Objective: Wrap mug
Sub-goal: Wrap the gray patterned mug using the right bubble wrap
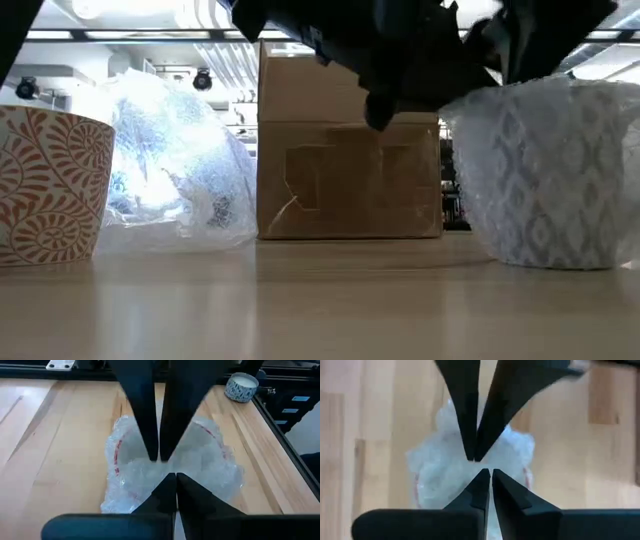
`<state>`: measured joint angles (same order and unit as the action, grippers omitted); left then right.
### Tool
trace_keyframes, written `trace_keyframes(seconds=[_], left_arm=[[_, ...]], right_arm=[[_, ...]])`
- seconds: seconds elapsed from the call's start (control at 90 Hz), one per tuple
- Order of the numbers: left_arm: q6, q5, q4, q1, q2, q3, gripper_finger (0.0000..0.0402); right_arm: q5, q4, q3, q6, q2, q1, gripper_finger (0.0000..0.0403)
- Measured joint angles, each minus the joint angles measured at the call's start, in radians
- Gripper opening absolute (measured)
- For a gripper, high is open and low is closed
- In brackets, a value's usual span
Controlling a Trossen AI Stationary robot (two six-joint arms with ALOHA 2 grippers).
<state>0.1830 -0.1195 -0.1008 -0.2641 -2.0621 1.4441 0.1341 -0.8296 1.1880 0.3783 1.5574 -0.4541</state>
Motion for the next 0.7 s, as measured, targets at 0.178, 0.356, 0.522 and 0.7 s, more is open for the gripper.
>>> trace_keyframes(seconds=[0.178,0.356,0.522,0.7], left_arm=[[-0.001,-0.003,-0.004,0.001,0.001,0.001,0.0],[-0.002,0.001,-0.006,0.0,0.0,0.001,0.0],[-0.003,0.001,-0.007,0.002,0.0,0.001,0.0],[-0.002,0.0,-0.006,0.002,0.003,0.0,0.0]], right_arm=[[0.003,0.105,-0.081,0.005,0.072,0.002,0.0007],[-0.001,0.122,-0.101,0.011,0.109,0.003,0.0007],[-0.006,0.074,-0.055,-0.004,0.085,-0.011,0.0007],[0.011,-0.007,0.001,-0.012,0.024,-0.023,0.0007]])
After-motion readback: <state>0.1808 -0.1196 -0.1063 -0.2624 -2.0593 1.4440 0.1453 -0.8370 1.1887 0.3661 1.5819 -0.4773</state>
